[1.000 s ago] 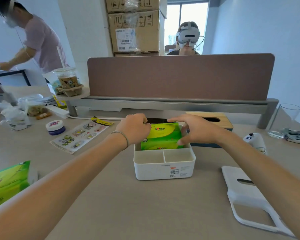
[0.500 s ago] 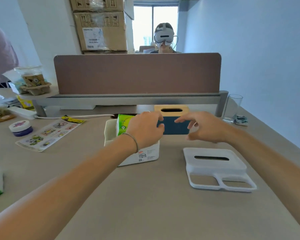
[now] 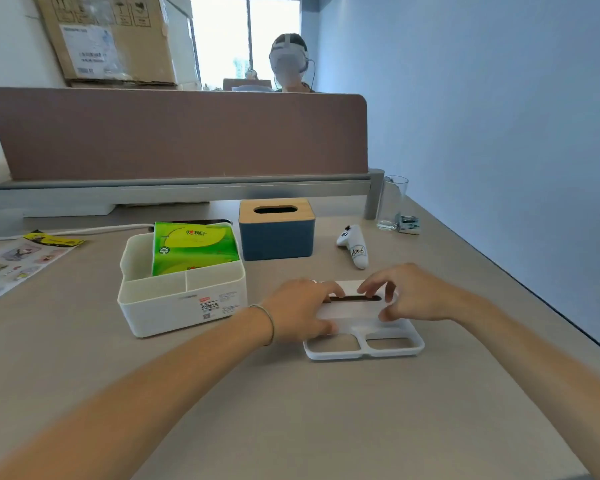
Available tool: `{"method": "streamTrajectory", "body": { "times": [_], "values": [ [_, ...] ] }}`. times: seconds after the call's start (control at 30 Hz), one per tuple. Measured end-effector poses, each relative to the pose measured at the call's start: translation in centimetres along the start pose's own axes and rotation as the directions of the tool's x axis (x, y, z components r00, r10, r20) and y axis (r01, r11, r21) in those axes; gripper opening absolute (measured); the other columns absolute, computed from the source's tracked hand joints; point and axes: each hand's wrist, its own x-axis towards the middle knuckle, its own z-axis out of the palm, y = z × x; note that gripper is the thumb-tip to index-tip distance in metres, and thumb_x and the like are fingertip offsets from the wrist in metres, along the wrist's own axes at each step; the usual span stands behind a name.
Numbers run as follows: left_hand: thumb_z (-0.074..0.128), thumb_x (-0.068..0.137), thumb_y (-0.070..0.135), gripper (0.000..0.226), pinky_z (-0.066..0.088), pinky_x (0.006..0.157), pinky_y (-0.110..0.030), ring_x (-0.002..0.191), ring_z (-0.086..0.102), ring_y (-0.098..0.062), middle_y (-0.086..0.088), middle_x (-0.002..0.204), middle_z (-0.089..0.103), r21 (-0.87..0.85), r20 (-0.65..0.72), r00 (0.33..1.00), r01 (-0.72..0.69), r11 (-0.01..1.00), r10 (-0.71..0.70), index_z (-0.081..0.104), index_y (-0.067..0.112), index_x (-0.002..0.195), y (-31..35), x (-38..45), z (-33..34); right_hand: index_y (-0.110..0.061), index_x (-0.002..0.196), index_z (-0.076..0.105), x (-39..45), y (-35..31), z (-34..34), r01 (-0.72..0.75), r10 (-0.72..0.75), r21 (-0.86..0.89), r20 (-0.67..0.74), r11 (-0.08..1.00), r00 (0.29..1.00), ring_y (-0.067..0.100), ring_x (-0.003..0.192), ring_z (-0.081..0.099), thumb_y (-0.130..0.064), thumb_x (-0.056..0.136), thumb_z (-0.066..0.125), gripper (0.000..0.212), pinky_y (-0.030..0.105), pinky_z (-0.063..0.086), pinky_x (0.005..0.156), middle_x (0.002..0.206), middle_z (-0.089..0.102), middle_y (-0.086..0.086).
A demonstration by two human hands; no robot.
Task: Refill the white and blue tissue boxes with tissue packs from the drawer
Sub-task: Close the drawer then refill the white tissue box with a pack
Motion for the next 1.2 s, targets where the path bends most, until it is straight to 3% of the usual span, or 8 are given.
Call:
{"method": "streamTrajectory", "body": {
  "times": [0.13, 0.3, 0.5, 0.63, 0.87, 1.07, 1.2],
  "values": [
    [0.07, 0.088, 0.046, 0.057, 0.043, 0.096, -0.034, 0.116, 0.054, -0.022, 0.001, 0.128, 0.065, 0.041, -0.029, 1.0, -0.005, 0.999, 0.006, 0.048, 0.037, 0.139, 0.2, 0.3, 0.1, -0.034, 0.117, 0.07, -0.2, 0.4, 0.6, -0.006, 0.006, 0.0, 0.003, 1.0, 1.0, 0.012, 0.084, 0.065, -0.016, 0.069, 0.082, 0.053, 0.021, 0.05, 0.073, 0.106, 0.069, -0.019],
    [0.072, 0.087, 0.041, 0.046, 0.05, 0.093, -0.038, 0.109, 0.055, -0.02, 0.0, 0.12, 0.065, 0.043, -0.081, 0.997, -0.008, 0.999, 0.012, 0.05, 0.036, 0.127, 0.1, 0.3, -1.2, -0.037, 0.12, 0.068, 0.0, 0.5, 0.9, 0.012, -0.013, -0.046, -0.02, 0.999, 1.0, 0.007, 0.086, 0.061, -0.017, 0.072, 0.08, 0.054, 0.02, 0.05, 0.076, 0.106, 0.065, -0.023],
    [0.072, 0.084, 0.041, 0.044, 0.052, 0.085, -0.042, 0.104, 0.055, -0.019, 0.002, 0.11, 0.063, 0.115, -0.197, 0.98, 0.014, 0.993, 0.009, 0.049, 0.036, 0.121, -1.8, -1.8, -5.3, -0.04, 0.118, 0.069, 1.6, -2.3, 0.2, 0.066, -0.069, -0.023, -0.149, 0.998, 0.986, 0.006, 0.086, 0.061, -0.022, 0.075, 0.082, 0.048, 0.024, 0.048, 0.082, 0.106, 0.067, -0.021],
    [0.07, 0.086, 0.039, 0.04, 0.051, 0.087, -0.04, 0.106, 0.053, -0.017, 0.004, 0.11, 0.065, 0.156, -0.254, 0.967, 0.06, 0.986, -0.019, 0.052, 0.034, 0.121, -4.4, -4.5, -8.5, -0.037, 0.115, 0.071, 3.7, -6.1, -0.6, 0.189, -0.183, -0.001, -0.235, 0.982, 0.954, 0.007, 0.084, 0.057, -0.019, 0.077, 0.082, 0.043, 0.016, 0.041, 0.07, 0.101, 0.065, -0.025],
    [0.07, 0.086, 0.042, 0.042, 0.05, 0.09, -0.041, 0.108, 0.054, -0.016, 0.006, 0.115, 0.063, 0.166, -0.307, 0.941, 0.201, 0.965, -0.143, 0.053, 0.038, 0.125, -10.4, -9.1, -12.4, -0.036, 0.113, 0.074, 9.4, -13.3, -0.5, 0.329, -0.33, -0.051, -0.28, 0.943, 0.902, 0.001, 0.08, 0.057, -0.024, 0.076, 0.082, 0.039, 0.015, 0.04, 0.068, 0.098, 0.062, -0.029],
    [0.07, 0.09, 0.036, 0.037, 0.047, 0.101, -0.039, 0.114, 0.054, -0.017, 0.007, 0.123, 0.063, 0.13, -0.334, 0.914, 0.286, 0.949, -0.229, 0.058, 0.033, 0.124, -14.8, -11.8, -12.8, -0.031, 0.119, 0.073, 12.6, -18.4, 0.8, 0.372, -0.377, -0.069, -0.261, 0.926, 0.889, 0.009, 0.105, 0.058, -0.025, 0.082, 0.078, 0.038, 0.031, 0.049, 0.087, 0.116, 0.069, -0.014],
    [0.069, 0.092, 0.033, 0.033, 0.047, 0.099, -0.034, 0.113, 0.054, -0.017, 0.007, 0.124, 0.063, 0.094, -0.359, 0.9, 0.298, 0.95, -0.247, 0.058, 0.034, 0.123, -16.9, -12.7, -11.8, -0.031, 0.121, 0.072, 13.8, -19.9, 2.0, 0.379, -0.384, -0.067, -0.238, 0.923, 0.892, 0.01, 0.111, 0.06, -0.026, 0.084, 0.078, 0.038, 0.03, 0.048, 0.091, 0.122, 0.07, -0.013]
  ]
}}
